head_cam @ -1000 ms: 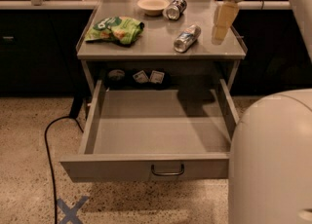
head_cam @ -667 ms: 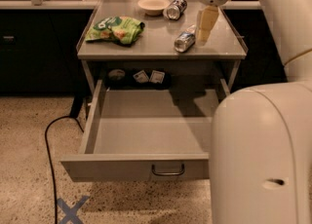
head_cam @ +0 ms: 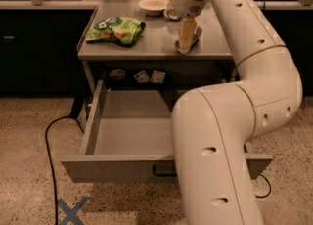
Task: Place redbull can into top drawer
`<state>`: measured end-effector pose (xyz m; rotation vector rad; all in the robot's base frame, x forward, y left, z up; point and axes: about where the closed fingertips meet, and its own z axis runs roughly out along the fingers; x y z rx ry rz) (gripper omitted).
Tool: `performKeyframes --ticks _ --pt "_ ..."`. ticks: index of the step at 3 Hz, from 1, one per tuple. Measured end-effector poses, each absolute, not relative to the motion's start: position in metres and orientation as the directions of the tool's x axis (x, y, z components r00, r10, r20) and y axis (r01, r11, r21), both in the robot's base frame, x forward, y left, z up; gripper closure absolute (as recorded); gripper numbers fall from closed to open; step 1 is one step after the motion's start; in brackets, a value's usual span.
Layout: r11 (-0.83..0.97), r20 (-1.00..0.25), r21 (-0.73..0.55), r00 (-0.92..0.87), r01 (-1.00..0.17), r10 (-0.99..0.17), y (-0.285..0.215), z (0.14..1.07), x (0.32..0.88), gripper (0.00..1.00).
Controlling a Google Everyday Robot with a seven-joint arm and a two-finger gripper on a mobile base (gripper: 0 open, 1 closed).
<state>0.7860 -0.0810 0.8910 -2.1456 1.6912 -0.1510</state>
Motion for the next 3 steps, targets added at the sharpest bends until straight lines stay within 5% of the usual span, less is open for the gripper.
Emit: performKeyframes --ticks 3 --pt "-0.083 -0.089 -0.406 0.130 -0.910 -0.987 -0.125 0.875 0.813 0.00"
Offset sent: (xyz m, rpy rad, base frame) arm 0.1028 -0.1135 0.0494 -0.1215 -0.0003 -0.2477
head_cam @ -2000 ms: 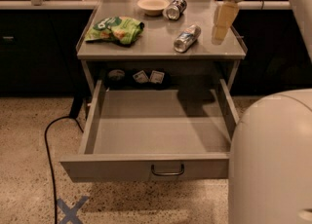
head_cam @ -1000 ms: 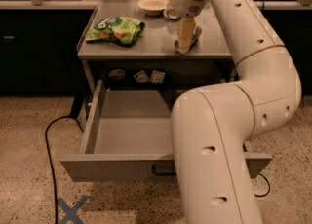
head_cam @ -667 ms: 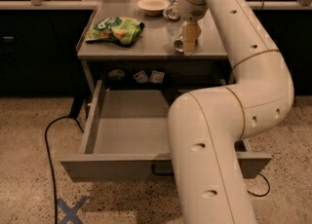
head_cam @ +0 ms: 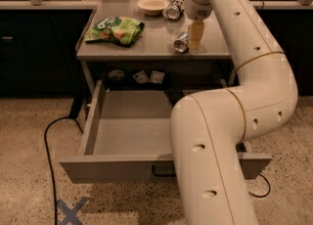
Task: Place redbull can into top drawer
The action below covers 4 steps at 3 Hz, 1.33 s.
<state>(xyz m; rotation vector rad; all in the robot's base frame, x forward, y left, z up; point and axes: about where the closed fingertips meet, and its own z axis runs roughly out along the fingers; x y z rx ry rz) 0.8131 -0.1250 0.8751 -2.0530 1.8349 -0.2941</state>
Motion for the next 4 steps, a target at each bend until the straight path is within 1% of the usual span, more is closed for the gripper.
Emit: performKeyframes --ticks 1,3,4 --pt "-0.081 -0.104 -0.396 0.132 -0.915 -0.986 -0.121 0.865 0.816 0.00" --pt "-0.097 -0.126 -0.329 0.145 -0.939 -0.981 -0.104 0.834 0.812 0.00" --pt "-0.093 -0.106 -0.301 0.130 -0.949 -0.986 -0.102 0.826 0.810 0.00"
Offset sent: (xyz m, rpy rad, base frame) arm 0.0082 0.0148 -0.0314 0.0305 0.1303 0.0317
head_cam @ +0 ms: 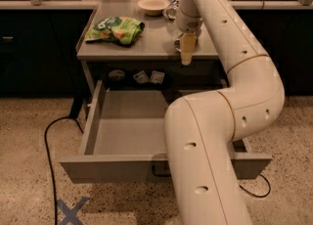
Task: Place redbull can into top drawer
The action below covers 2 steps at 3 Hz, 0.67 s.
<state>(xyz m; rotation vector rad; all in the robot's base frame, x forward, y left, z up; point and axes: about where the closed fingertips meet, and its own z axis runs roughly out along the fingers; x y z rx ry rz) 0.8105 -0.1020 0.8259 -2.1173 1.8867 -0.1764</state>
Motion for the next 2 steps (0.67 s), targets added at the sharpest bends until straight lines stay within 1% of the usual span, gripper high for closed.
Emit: performKeyframes --ticks 1,2 --pt "-0.093 -0.106 -0.301 0.130 -0.949 -0.986 -0.1020 0.8257 0.8105 0.19" --pt "-0.093 -0.106 -0.301 0.130 -0.949 -0.986 -0.1020 0.8257 0.8105 0.42"
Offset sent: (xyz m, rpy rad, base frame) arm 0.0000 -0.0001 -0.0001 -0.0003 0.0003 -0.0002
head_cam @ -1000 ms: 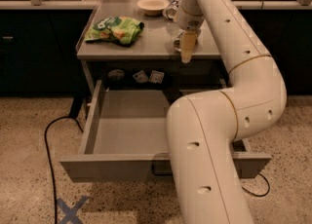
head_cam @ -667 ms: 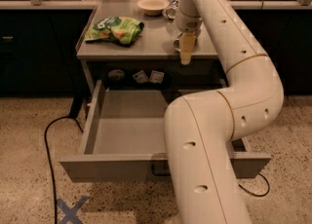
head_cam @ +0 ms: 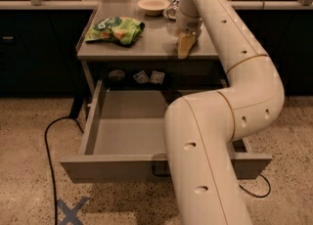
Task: Place redbull can into top drawer
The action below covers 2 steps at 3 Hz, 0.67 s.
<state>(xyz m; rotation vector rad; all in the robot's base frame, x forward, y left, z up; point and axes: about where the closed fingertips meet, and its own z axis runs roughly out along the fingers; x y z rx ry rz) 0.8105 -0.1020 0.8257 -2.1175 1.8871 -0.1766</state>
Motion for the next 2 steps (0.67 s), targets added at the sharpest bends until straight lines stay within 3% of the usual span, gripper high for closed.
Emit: performKeyframes --ticks 2 --pt "-0.085 -0.129 -0.334 0.135 -0.939 -0.982 -0.0964 0.8322 0.8164 0.89"
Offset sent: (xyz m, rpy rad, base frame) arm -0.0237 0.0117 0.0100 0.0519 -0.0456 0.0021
